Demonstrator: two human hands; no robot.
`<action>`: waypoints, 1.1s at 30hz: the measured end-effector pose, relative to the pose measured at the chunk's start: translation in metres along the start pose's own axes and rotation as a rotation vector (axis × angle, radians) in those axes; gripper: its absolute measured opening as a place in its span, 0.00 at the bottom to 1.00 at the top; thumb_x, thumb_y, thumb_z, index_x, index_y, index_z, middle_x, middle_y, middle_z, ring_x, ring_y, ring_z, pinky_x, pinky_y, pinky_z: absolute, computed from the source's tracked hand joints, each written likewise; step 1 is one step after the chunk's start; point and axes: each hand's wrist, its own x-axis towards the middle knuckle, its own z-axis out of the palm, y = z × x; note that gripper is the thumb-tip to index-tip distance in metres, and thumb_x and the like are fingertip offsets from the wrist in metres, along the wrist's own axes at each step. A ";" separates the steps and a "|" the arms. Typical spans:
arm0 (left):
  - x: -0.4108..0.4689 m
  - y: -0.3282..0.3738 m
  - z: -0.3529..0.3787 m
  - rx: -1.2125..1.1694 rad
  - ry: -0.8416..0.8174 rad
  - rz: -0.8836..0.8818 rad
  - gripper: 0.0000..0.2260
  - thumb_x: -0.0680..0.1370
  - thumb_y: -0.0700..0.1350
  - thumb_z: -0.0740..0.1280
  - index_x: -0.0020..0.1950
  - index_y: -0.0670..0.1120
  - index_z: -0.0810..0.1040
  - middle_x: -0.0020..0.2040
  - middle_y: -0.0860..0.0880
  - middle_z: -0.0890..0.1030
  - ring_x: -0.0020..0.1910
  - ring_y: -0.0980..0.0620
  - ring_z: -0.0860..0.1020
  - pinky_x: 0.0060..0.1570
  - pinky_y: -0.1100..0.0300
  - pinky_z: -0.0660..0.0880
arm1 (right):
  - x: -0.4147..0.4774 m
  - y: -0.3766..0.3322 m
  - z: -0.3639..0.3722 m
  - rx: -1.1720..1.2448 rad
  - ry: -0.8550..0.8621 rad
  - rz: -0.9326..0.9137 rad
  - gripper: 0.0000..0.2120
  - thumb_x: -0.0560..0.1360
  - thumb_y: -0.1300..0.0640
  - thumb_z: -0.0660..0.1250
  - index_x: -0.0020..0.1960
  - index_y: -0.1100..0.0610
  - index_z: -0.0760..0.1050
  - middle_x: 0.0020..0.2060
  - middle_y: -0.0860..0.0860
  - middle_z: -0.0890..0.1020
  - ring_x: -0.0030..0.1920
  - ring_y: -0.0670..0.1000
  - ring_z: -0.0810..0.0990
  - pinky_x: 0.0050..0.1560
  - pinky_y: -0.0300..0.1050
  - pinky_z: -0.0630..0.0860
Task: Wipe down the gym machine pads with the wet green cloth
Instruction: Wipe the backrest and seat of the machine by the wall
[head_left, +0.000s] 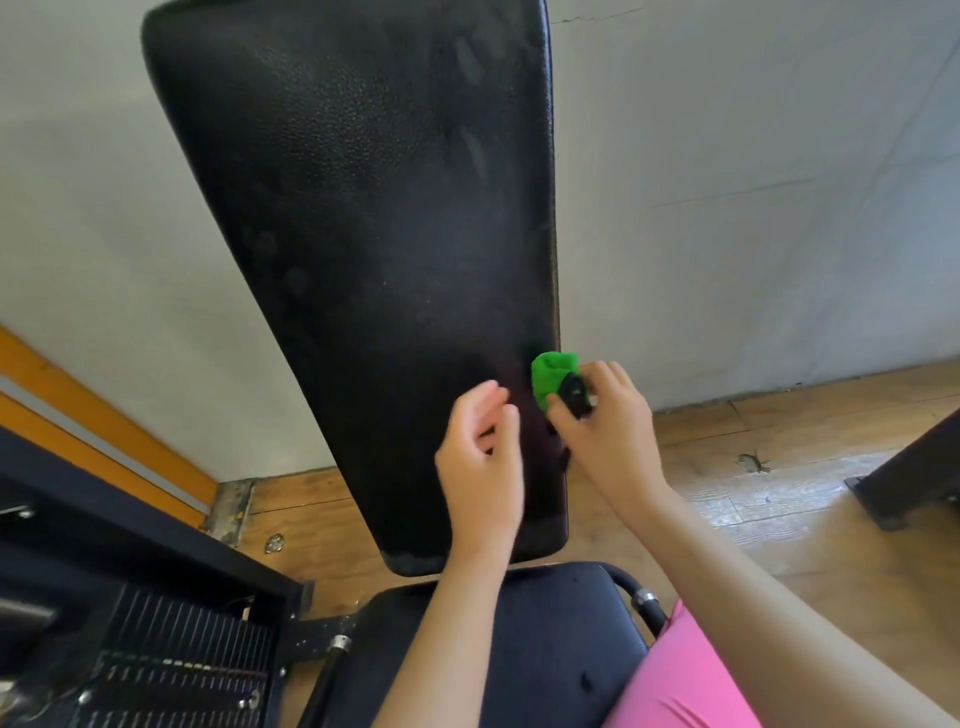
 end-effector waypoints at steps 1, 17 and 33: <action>0.007 -0.004 -0.012 0.074 0.084 0.078 0.11 0.79 0.43 0.65 0.61 0.50 0.76 0.55 0.57 0.79 0.56 0.61 0.77 0.53 0.66 0.75 | 0.001 0.001 -0.002 0.024 0.033 0.034 0.09 0.73 0.57 0.72 0.46 0.55 0.72 0.43 0.47 0.75 0.39 0.42 0.74 0.40 0.30 0.69; 0.112 -0.052 -0.107 0.078 0.231 -0.008 0.20 0.85 0.48 0.48 0.74 0.40 0.62 0.68 0.55 0.67 0.65 0.61 0.67 0.57 0.81 0.60 | 0.016 -0.048 0.028 0.145 0.199 0.207 0.09 0.76 0.53 0.70 0.48 0.57 0.73 0.40 0.52 0.81 0.37 0.46 0.76 0.36 0.33 0.69; 0.117 -0.066 -0.100 0.064 0.319 0.059 0.16 0.84 0.46 0.49 0.37 0.52 0.63 0.33 0.53 0.64 0.31 0.63 0.66 0.34 0.72 0.63 | 0.037 -0.122 0.058 0.005 -0.090 -0.225 0.11 0.76 0.52 0.70 0.47 0.58 0.72 0.41 0.50 0.78 0.38 0.49 0.77 0.41 0.51 0.78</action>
